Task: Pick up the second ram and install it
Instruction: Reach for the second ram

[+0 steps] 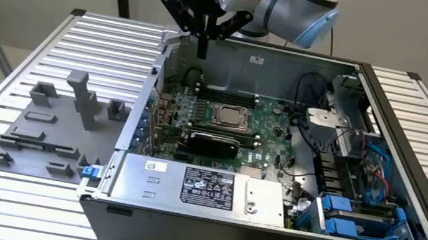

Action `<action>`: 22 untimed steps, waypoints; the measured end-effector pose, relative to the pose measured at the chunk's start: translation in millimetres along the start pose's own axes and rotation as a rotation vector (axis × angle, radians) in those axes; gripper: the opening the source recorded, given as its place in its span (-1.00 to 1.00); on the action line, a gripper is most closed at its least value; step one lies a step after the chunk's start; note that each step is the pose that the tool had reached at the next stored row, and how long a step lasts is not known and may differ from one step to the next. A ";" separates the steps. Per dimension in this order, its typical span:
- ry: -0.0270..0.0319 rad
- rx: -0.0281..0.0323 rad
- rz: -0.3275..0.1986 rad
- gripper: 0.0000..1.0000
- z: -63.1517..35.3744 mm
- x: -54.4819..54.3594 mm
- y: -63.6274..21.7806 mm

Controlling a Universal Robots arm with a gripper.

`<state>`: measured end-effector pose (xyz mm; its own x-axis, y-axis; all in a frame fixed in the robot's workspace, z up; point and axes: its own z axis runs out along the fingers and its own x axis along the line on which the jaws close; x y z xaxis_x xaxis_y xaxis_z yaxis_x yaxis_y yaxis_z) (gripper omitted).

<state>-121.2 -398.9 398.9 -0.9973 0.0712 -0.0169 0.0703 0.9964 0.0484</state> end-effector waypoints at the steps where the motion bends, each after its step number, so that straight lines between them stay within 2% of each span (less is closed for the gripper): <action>1: 0.0001 0.0001 0.000 -1.00 -0.1 1.3 -0.3; 3: -0.0001 0.0000 0.000 -1.00 -0.2 7.3 -1.4; 22: -0.0033 -0.0002 0.000 -1.00 -2.4 91.9 -25.7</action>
<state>-214.7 -418.1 398.5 -0.9973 0.0711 -0.0202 0.0701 0.9964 0.0486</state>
